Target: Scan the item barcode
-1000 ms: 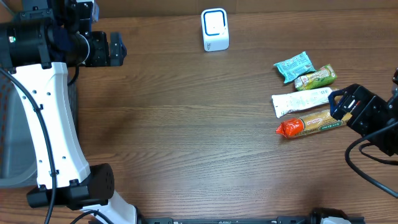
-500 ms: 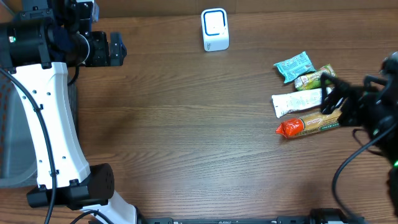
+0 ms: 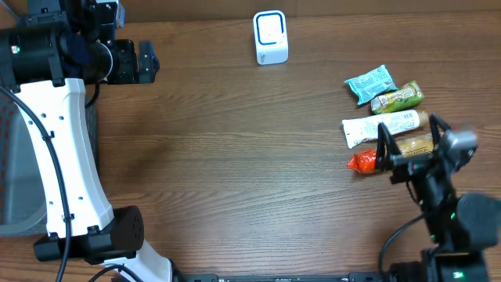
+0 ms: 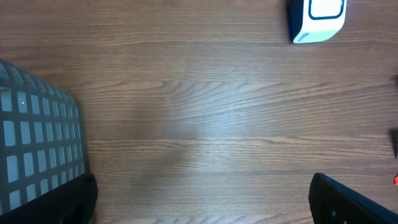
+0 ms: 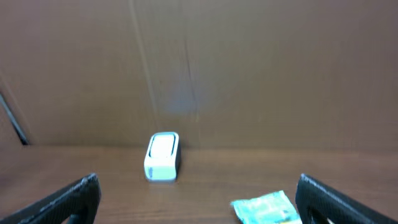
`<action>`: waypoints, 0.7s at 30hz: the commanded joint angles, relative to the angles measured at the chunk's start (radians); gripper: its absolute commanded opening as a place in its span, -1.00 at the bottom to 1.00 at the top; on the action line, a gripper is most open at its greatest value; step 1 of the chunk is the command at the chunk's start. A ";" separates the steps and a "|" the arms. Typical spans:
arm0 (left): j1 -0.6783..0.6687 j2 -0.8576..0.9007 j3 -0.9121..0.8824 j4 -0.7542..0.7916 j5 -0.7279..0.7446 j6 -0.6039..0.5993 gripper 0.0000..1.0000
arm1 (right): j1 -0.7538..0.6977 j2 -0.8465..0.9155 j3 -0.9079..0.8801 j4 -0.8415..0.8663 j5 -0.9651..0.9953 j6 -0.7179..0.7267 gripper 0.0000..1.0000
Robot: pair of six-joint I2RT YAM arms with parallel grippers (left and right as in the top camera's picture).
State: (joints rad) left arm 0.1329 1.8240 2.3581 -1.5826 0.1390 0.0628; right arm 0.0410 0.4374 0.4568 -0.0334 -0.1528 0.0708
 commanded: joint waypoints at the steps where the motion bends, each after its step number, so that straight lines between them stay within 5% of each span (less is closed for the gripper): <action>1: 0.004 -0.013 0.016 0.001 0.008 0.020 0.99 | 0.006 -0.108 -0.156 0.099 0.002 0.053 1.00; 13: 0.004 -0.013 0.016 0.001 0.008 0.020 0.99 | 0.006 -0.354 -0.447 0.196 0.022 0.078 1.00; 21: 0.004 -0.013 0.016 0.001 0.008 0.020 0.99 | 0.010 -0.420 -0.449 -0.020 0.059 0.079 1.00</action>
State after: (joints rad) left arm 0.1329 1.8240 2.3581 -1.5829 0.1390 0.0628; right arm 0.0422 0.0448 0.0189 -0.0101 -0.1184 0.1425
